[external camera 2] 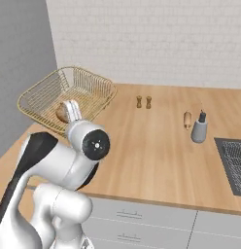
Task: Open the cabinet, pick up the bread from the cabinet and place it in the basket. Then move the basket to the dining counter.
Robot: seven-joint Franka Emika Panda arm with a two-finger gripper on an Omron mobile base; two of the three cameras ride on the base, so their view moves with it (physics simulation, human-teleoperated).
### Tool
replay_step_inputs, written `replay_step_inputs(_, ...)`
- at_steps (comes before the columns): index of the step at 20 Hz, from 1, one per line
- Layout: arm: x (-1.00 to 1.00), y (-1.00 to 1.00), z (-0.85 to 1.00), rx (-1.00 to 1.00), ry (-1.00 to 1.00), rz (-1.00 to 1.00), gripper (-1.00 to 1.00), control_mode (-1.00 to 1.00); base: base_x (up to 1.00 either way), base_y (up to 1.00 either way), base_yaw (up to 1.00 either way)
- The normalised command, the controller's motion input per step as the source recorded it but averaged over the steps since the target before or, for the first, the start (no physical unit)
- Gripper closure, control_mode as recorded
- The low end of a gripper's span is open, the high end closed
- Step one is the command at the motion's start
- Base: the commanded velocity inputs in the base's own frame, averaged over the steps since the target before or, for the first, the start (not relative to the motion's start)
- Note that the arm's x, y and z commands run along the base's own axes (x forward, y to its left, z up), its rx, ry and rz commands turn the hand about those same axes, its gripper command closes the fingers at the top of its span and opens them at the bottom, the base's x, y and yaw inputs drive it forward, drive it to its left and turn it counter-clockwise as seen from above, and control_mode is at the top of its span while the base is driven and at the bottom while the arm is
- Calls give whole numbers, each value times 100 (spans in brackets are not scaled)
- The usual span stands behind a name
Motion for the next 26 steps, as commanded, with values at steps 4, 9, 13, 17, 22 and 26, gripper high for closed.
replay_step_inputs(4, 100, -37, -100, 0, 11, 9, 100, -100, 0, 0, 0)
replay_step_inputs(9, 100, -34, -86, 0, 5, 6, 100, -100, 0, 0, 0)
replay_step_inputs(13, 100, -39, -83, 0, 11, 4, 100, -100, 0, 0, 0)
replay_step_inputs(17, 92, -21, -69, -1, 22, 1, 100, -100, 0, 0, 0)
replay_step_inputs(22, 56, -20, -41, -2, 11, 0, 100, -100, 0, 0, 0)
replay_step_inputs(26, 38, -9, -47, -5, 1, 0, 100, -100, 0, 0, 0)
